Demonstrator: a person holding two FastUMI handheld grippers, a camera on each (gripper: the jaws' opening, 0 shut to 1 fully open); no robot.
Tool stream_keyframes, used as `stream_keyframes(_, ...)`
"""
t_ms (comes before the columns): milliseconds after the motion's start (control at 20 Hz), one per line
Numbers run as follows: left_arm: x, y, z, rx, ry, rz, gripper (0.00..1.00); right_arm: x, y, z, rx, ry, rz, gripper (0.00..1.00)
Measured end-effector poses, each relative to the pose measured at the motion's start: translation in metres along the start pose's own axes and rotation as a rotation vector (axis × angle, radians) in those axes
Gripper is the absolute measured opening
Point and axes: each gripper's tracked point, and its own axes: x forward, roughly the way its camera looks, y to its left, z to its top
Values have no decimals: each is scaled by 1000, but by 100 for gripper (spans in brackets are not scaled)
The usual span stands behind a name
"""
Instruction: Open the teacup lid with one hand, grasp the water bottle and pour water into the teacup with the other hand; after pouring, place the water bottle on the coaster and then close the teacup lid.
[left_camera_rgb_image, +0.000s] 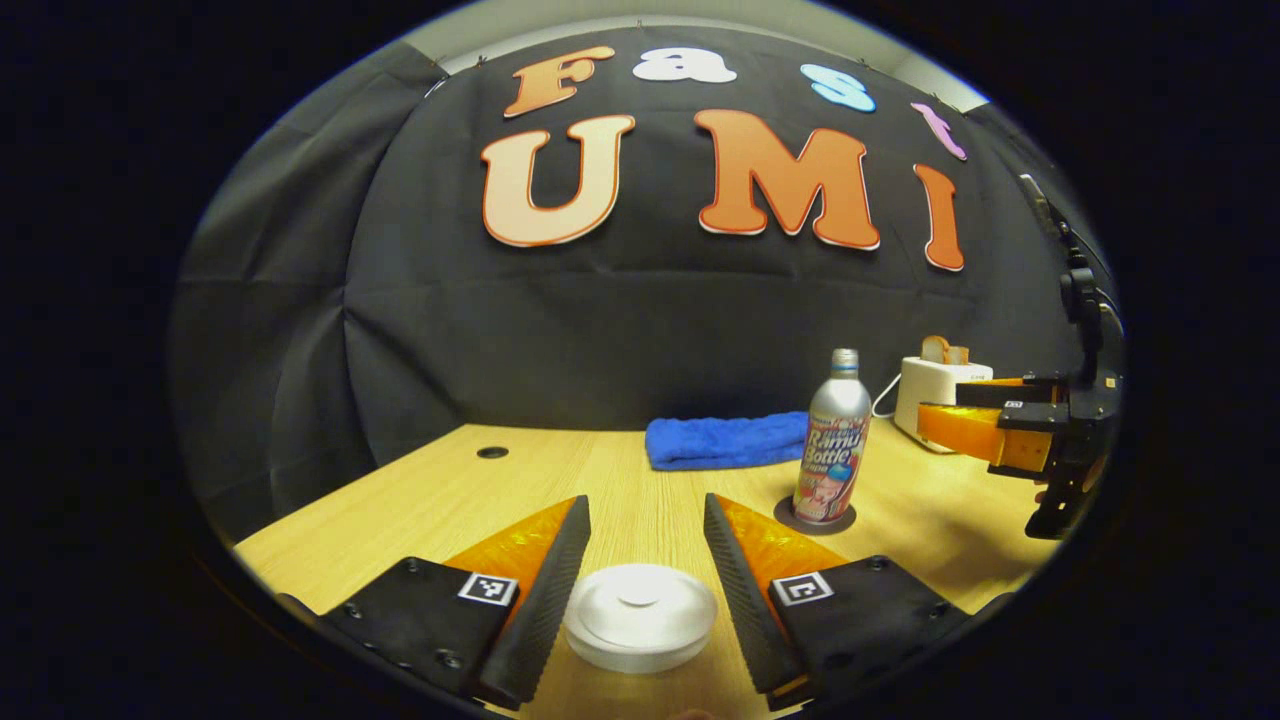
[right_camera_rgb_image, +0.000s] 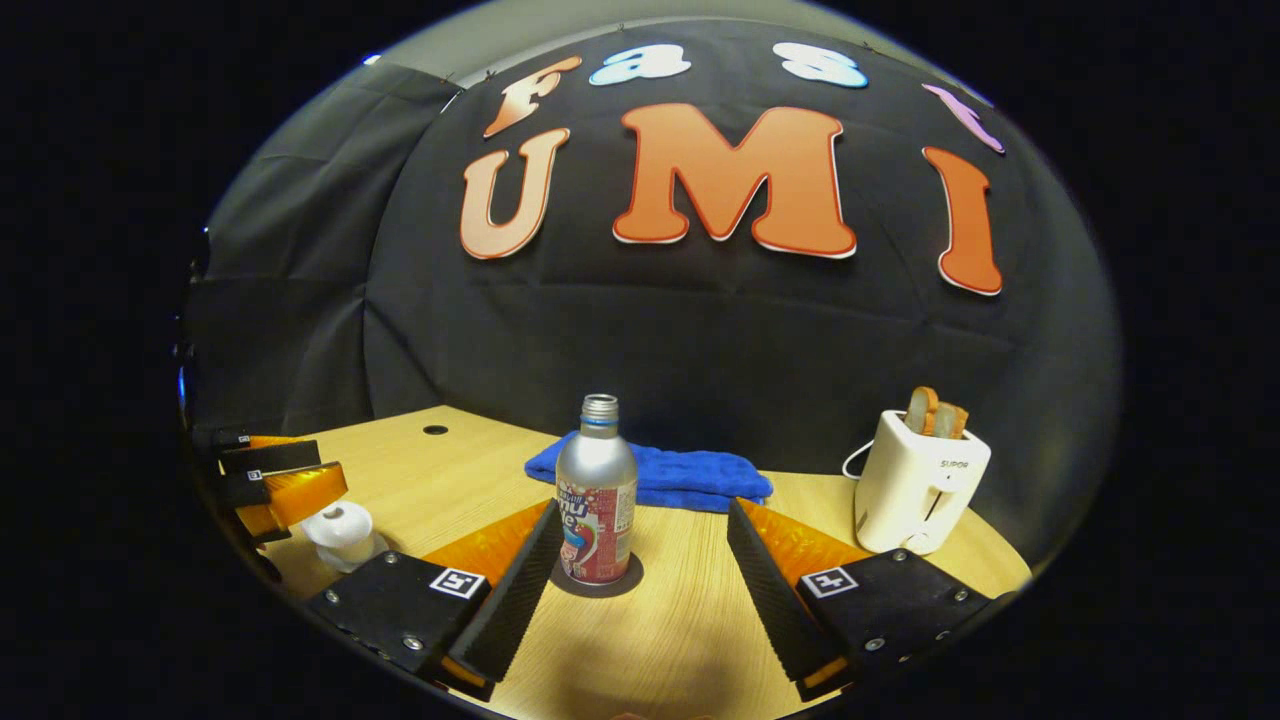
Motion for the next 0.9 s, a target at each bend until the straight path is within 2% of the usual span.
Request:
stream_keyframes(50,0,-3,13,-2,-25,0,83,-6,-4,7,-4,-17,-11,99)
stream_keyframes(100,-3,-5,24,-2,-48,1,82,-12,-5,11,-8,-35,-18,99)
stream_keyframes(250,-8,-12,60,6,-128,2,89,-29,-8,29,-8,-84,-33,99)
stream_keyframes(300,-11,-14,71,4,-150,4,95,-32,-8,34,-2,-100,-31,99)
stream_keyframes(400,-17,-16,88,-12,-187,10,93,-42,-9,44,4,-127,-32,98)
stream_keyframes(650,-25,-15,108,-6,-224,41,99,-59,-12,57,-7,-171,-47,96)
stream_keyframes(700,-27,-15,110,-7,-228,42,92,-62,-14,59,-3,-177,-50,99)
stream_keyframes(800,-30,-14,112,-8,-234,48,92,-67,-20,59,2,-182,-64,98)
stream_keyframes(900,-31,-14,110,-5,-228,48,97,-71,-27,57,-4,-179,-84,98)
